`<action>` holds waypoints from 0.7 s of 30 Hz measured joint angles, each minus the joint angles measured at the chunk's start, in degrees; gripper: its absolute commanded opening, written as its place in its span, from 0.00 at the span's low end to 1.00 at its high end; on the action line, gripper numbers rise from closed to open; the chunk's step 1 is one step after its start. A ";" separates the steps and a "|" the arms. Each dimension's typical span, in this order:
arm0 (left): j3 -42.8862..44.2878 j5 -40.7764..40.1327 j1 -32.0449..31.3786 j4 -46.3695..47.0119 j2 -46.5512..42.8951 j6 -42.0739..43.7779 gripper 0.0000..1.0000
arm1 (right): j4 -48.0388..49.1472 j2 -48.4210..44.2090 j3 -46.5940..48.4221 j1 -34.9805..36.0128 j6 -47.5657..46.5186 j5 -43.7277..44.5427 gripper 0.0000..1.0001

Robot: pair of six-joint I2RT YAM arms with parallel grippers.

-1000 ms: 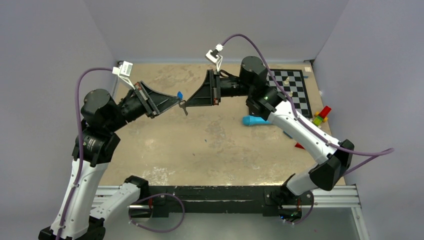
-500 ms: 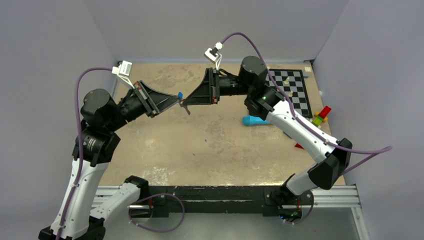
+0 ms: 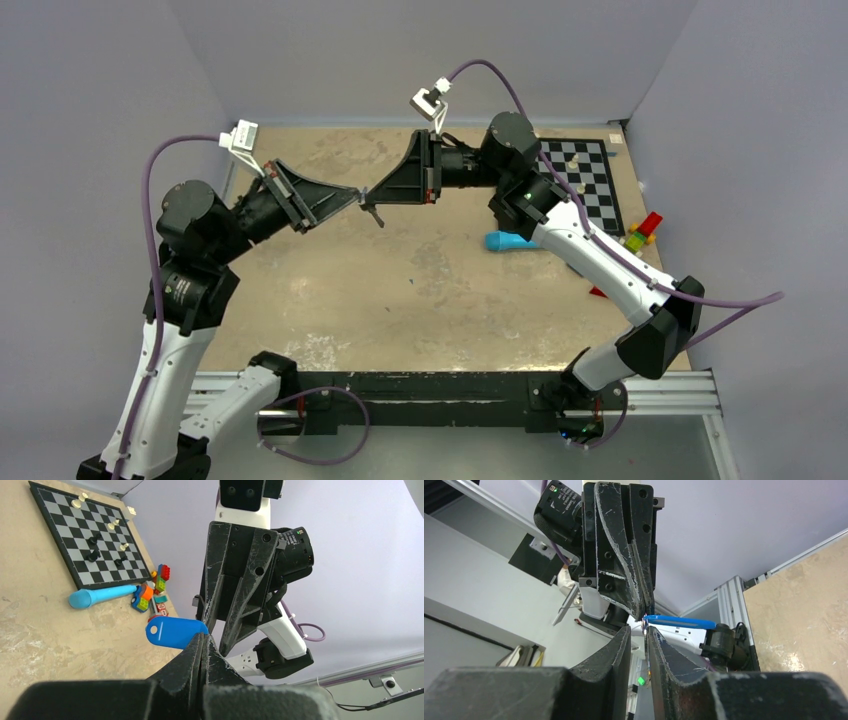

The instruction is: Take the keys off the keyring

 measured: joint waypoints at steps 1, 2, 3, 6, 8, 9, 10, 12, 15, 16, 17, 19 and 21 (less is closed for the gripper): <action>-0.04 -0.02 0.00 0.11 -0.09 -0.24 0.00 | 0.04 0.00 0.00 0.00 0.04 0.00 0.22; -0.13 -0.04 0.00 0.24 -0.17 -0.42 0.00 | 0.04 0.00 0.00 0.00 0.09 0.02 0.22; -0.26 -0.04 0.00 0.37 -0.26 -0.70 0.00 | 0.07 0.00 0.00 0.00 0.11 0.02 0.21; -0.39 -0.07 0.00 0.59 -0.39 -1.03 0.00 | 0.11 0.00 0.00 0.02 0.22 0.02 0.18; -0.76 -0.07 0.00 1.07 -0.61 -1.29 0.00 | 0.15 0.00 0.00 0.02 0.24 0.04 0.14; -0.98 -0.09 0.00 1.36 -0.76 -1.33 0.00 | 0.15 0.02 0.00 0.02 0.28 0.04 0.12; -1.22 -0.17 0.00 1.66 -0.98 -1.44 0.00 | 0.13 0.02 0.00 0.02 0.33 0.09 0.10; -1.36 -0.22 0.00 1.84 -1.16 -1.49 0.00 | 0.11 0.02 0.00 0.02 0.33 0.13 0.06; -1.90 -0.26 0.00 2.51 -1.62 -1.81 0.00 | -0.11 0.04 0.00 0.11 0.26 0.20 0.00; -2.01 -0.28 0.00 2.54 -1.77 -1.84 0.00 | -0.17 0.04 0.00 0.13 0.24 0.20 0.00; -2.03 -0.28 0.00 2.51 -1.86 -1.84 0.00 | -0.22 0.07 0.00 0.13 0.15 0.20 0.00; -2.12 -0.26 0.00 2.49 -2.10 -1.81 0.00 | -0.59 0.07 0.00 0.31 0.00 0.24 0.00; -2.12 -0.22 0.00 2.36 -2.23 -1.66 0.02 | -1.07 0.07 0.00 0.39 -0.37 0.22 0.00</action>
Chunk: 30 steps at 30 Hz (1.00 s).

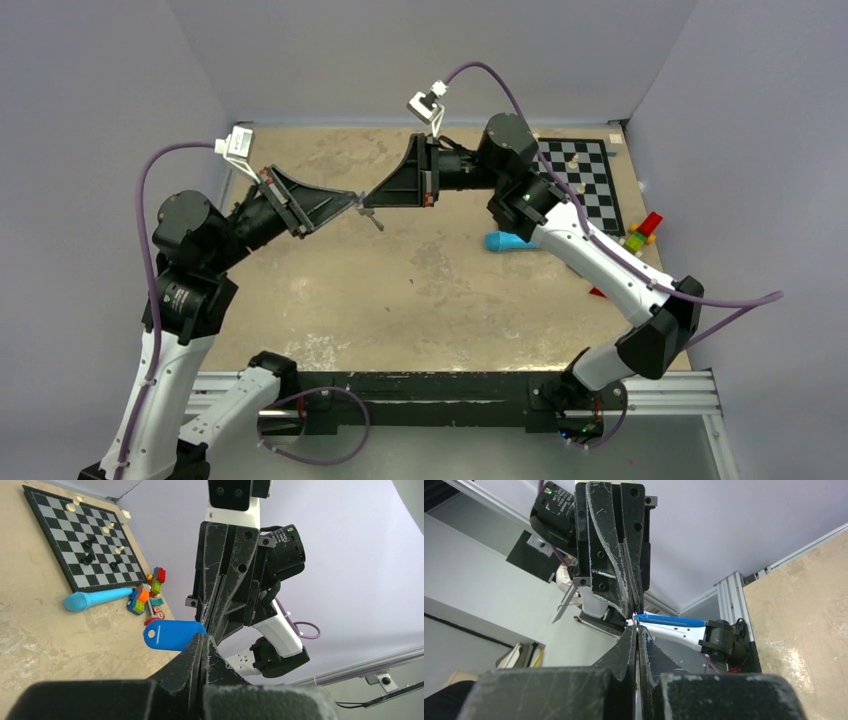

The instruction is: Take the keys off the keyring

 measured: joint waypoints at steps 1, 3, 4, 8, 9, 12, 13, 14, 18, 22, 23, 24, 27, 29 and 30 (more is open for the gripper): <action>0.00 0.02 0.00 -0.24 0.00 0.17 0.08 | -0.42 0.00 0.00 0.00 -0.44 0.00 0.00; 0.00 0.22 0.00 -1.03 0.00 0.90 0.25 | -1.84 0.00 0.04 0.00 -1.73 -0.04 0.00; 0.00 0.44 0.00 -1.42 0.11 1.44 0.33 | -2.99 -0.04 0.04 0.00 -2.58 -0.09 0.00; 3.58 1.38 0.00 -6.67 2.01 4.83 0.49 | -13.94 -0.74 0.66 -0.02 -8.79 0.00 0.00; 5.18 1.49 0.00 -8.22 2.69 6.21 0.53 | -18.45 -0.85 1.42 -0.02 -10.97 0.11 0.00; 7.21 0.81 0.00 -12.15 2.84 10.29 0.60 | -31.85 -0.90 3.85 -0.09 -16.94 0.81 0.00; 7.19 0.24 0.00 -13.81 2.25 11.74 0.61 | -37.16 -0.90 4.66 -0.09 -19.02 1.62 0.00; 7.10 -0.33 0.00 -15.85 1.57 13.49 0.61 | -43.67 -0.87 5.44 -0.09 -21.40 2.93 0.00; 6.91 -1.66 0.00 -20.83 0.52 19.74 0.61 | -65.07 0.66 8.35 -0.04 -28.39 10.73 0.00; 7.32 -2.58 0.00 -26.16 3.50 27.89 0.66 | -82.53 5.73 12.02 -0.07 -34.01 20.17 0.00; 7.32 -2.71 0.00 -27.28 4.66 29.88 0.67 | -85.22 6.47 12.02 -0.11 -34.69 21.40 0.00; 7.32 -2.71 0.00 -28.28 5.70 31.69 0.69 | -87.25 6.82 12.02 -0.13 -35.28 21.97 0.00; 7.26 -0.31 0.02 -29.05 8.74 35.56 0.72 | -88.24 5.57 11.63 -0.11 -36.57 20.50 0.00; 7.04 4.17 0.00 -28.30 10.45 37.22 0.72 | -87.08 2.86 10.51 -0.11 -37.27 17.77 0.00; 6.80 6.10 0.00 -27.58 10.82 37.64 0.72 | -86.66 1.46 10.19 -0.11 -37.79 16.22 0.00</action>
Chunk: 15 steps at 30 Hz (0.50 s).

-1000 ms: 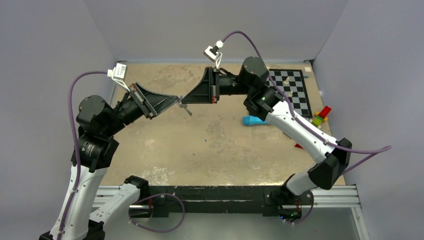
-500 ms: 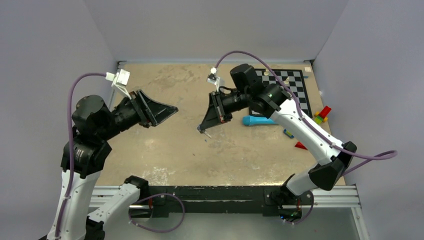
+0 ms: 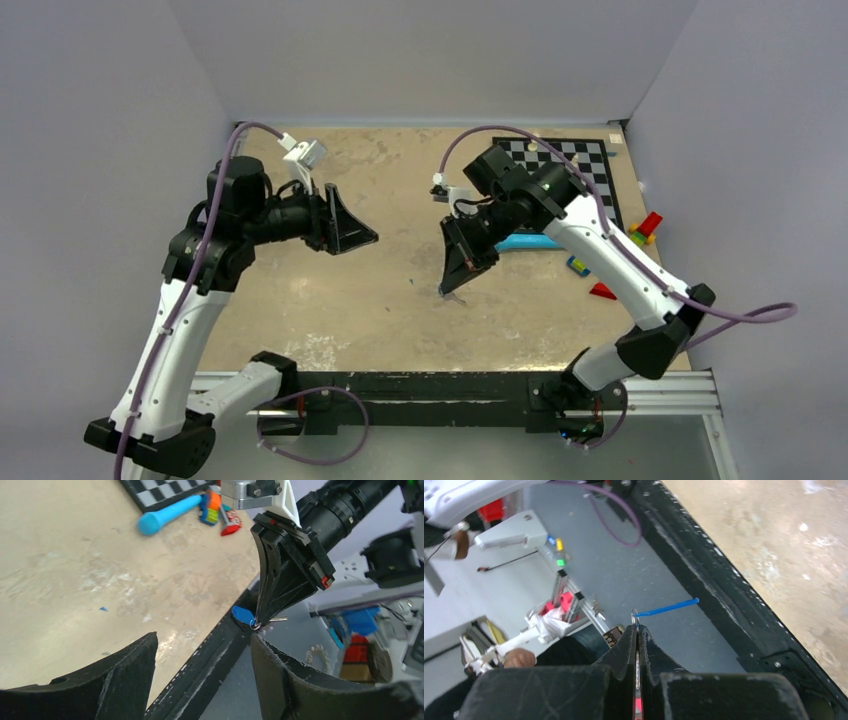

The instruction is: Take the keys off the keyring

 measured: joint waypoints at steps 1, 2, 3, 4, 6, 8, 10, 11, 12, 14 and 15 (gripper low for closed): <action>-0.33 2.51 0.00 0.94 0.31 0.42 0.72 | 0.31 -1.25 -0.04 0.07 -0.52 -1.60 0.00; -0.79 5.07 0.00 2.08 0.52 0.70 0.71 | 0.74 -2.36 -0.04 0.09 -1.16 -3.32 0.00; -1.40 7.69 0.00 3.54 0.66 0.74 0.71 | 1.01 -3.26 -0.02 0.13 -1.81 -4.94 0.00; -2.21 10.25 0.00 5.40 0.70 0.52 0.71 | 1.16 -3.76 0.00 0.24 -2.29 -6.19 0.00; -4.76 15.67 0.00 11.67 0.57 -1.95 0.70 | 1.97 -4.48 0.00 0.59 -3.21 -9.07 0.00; -7.91 20.37 0.00 19.37 0.42 -6.34 0.69 | 3.39 -4.59 0.00 1.01 -3.65 -11.61 0.00; -10.91 24.02 0.00 27.34 0.42 -11.21 0.68 | 4.92 -4.57 0.00 1.31 -3.72 -13.46 0.00; -12.55 25.79 0.00 32.11 0.50 -14.25 0.68 | 5.99 -4.57 0.00 1.44 -3.63 -14.43 0.00; -14.05 27.45 0.00 36.98 0.59 -17.66 0.68 | 7.37 -4.59 -0.02 1.64 -3.21 -15.37 0.00; -16.79 30.10 0.00 46.71 0.90 -24.33 0.68 | 11.26 -4.76 -0.35 1.79 -1.70 -17.40 0.00; -18.01 31.15 0.00 51.54 1.11 -27.71 0.68 | 13.18 -5.03 -0.72 1.88 -0.98 -18.12 0.00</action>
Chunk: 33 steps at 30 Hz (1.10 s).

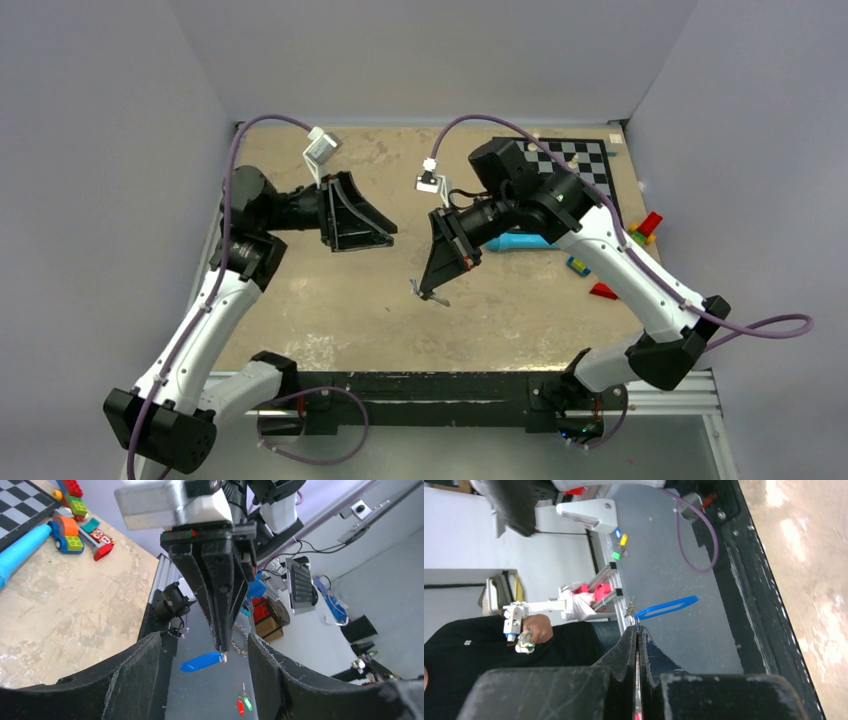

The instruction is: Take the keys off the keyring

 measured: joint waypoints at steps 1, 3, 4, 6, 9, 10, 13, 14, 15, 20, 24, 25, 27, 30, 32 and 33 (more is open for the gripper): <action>-1.33 0.94 0.00 5.03 0.28 -3.45 0.68 | 2.12 -0.28 -0.39 0.04 1.05 -0.98 0.00; -3.93 2.34 0.00 15.82 1.20 -11.08 0.68 | 5.79 -0.81 -0.83 0.07 2.75 -2.78 0.00; -5.20 2.86 -0.02 21.70 1.99 -15.28 0.68 | 7.26 -1.09 -0.90 0.07 3.54 -3.58 0.00; -6.71 3.45 -0.09 32.83 4.17 -23.23 0.68 | 9.64 -1.42 -0.90 0.07 4.57 -5.03 0.00; -7.72 3.58 -0.26 47.30 8.15 -34.01 0.68 | 11.41 -1.42 -0.90 0.11 5.33 -6.34 0.00; -7.89 3.54 -0.39 52.22 9.75 -37.68 0.68 | 11.69 -1.36 -0.90 0.11 5.55 -6.71 0.00; -8.00 3.56 -0.76 61.92 13.73 -45.90 0.67 | 11.98 -1.03 -0.55 0.11 5.81 -7.13 0.00; -8.00 3.67 -0.94 63.91 14.84 -48.13 0.67 | 12.02 -0.90 -0.31 0.11 5.86 -7.08 0.00; -8.00 3.80 -1.25 65.33 15.74 -49.90 0.67 | 12.09 -0.74 -0.07 0.11 5.86 -7.08 0.00; -8.00 5.31 -2.62 68.30 16.72 -54.93 0.64 | 13.25 -0.24 1.60 0.11 5.86 -6.47 0.00; -7.98 6.34 -2.75 69.16 15.89 -57.13 0.62 | 15.08 -0.24 2.08 0.11 5.90 -5.51 0.00; -7.96 6.58 -2.73 69.16 15.54 -57.64 0.61 | 15.45 -0.24 2.10 0.11 5.92 -5.40 0.00; -7.72 7.06 -2.73 69.26 14.86 -58.66 0.59 | 16.57 -0.24 2.14 0.09 6.01 -5.07 0.00; -6.95 7.82 -2.73 69.51 14.36 -59.69 0.56 | 17.94 -0.24 2.43 0.04 6.29 -4.50 0.00; -6.36 8.39 -2.73 69.51 14.14 -60.52 0.53 | 18.93 -0.24 2.78 0.02 6.69 -4.11 0.00; -6.16 8.61 -2.73 69.51 14.10 -60.72 0.52 | 19.39 -0.24 3.02 -0.04 6.84 -4.04 0.00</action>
